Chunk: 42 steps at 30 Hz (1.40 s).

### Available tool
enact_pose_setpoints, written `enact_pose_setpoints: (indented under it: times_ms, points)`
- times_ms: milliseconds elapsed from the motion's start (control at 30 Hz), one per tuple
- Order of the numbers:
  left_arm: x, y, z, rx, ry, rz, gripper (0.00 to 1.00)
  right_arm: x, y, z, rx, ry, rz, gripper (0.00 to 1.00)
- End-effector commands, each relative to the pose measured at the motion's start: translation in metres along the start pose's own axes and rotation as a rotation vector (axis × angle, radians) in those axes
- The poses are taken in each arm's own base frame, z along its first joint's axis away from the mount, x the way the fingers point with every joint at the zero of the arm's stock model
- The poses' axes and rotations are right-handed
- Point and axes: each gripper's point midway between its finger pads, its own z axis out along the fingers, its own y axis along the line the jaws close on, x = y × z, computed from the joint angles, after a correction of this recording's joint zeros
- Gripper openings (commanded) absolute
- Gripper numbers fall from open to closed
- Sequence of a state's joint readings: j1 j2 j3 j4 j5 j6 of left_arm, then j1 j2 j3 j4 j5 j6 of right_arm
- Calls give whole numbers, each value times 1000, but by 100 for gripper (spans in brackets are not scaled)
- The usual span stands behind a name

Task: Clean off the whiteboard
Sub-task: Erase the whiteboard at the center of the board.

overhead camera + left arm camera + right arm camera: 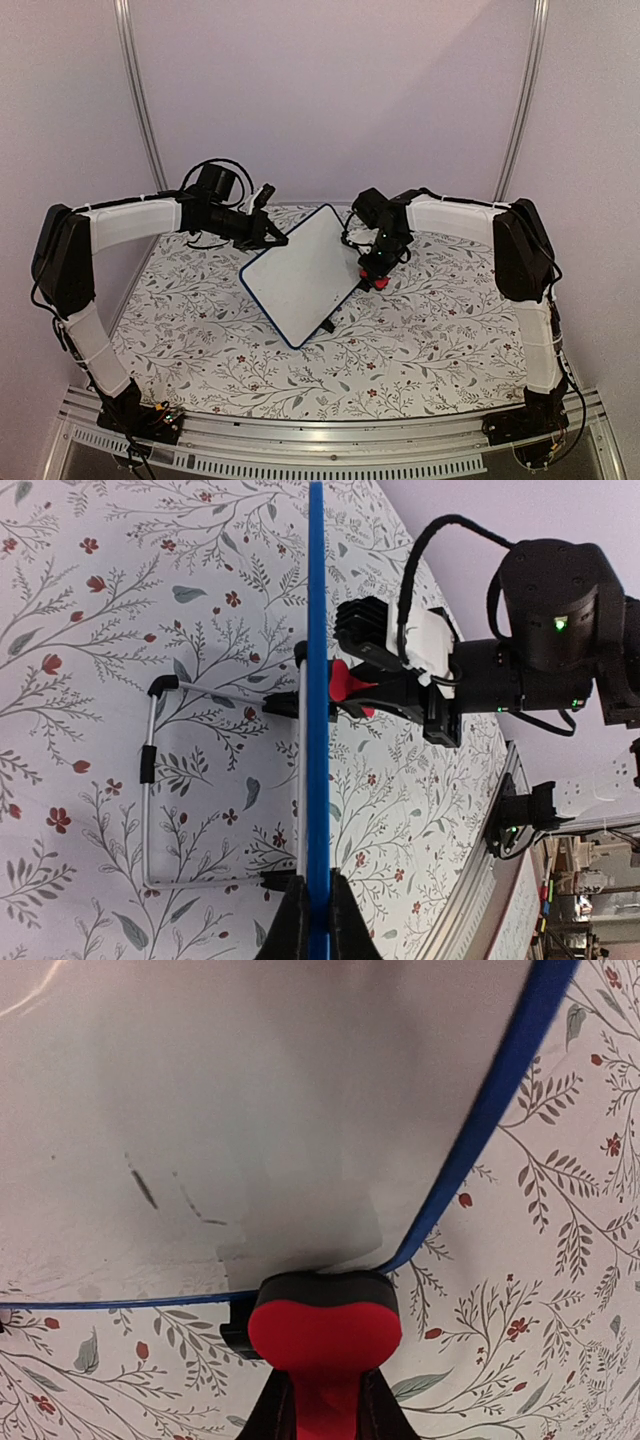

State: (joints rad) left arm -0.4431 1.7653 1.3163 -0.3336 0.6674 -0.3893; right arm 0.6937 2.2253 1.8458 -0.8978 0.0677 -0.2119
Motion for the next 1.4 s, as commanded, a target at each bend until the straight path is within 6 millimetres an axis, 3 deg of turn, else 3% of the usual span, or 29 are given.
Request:
enact_pose_setpoints:
  times_ms: [0, 400, 667, 867, 1067, 1233, 1367]
  points:
    - [-4, -20, -4, 59, -14, 58, 0, -25, 28, -2, -56, -82, -56, 2]
    - [-5, -20, -6, 59, -19, 59, 0, -48, 29, -29, -42, -180, -85, 2]
    - [-4, -20, -4, 60, -16, 56, 0, -53, 28, -38, -37, -205, -88, 2]
    - [-4, -19, -4, 58, -15, 55, 0, -57, 49, -41, -114, -231, -118, 2]
    - [-5, -19, -5, 59, -17, 57, 0, -64, 53, -50, -128, -264, -129, 3]
    - [-5, -20, -5, 60, -17, 58, 0, -69, 47, -58, -96, -298, -121, 3]
    - [-4, -20, -4, 60, -15, 58, 0, -78, 43, -77, -73, -385, -111, 3]
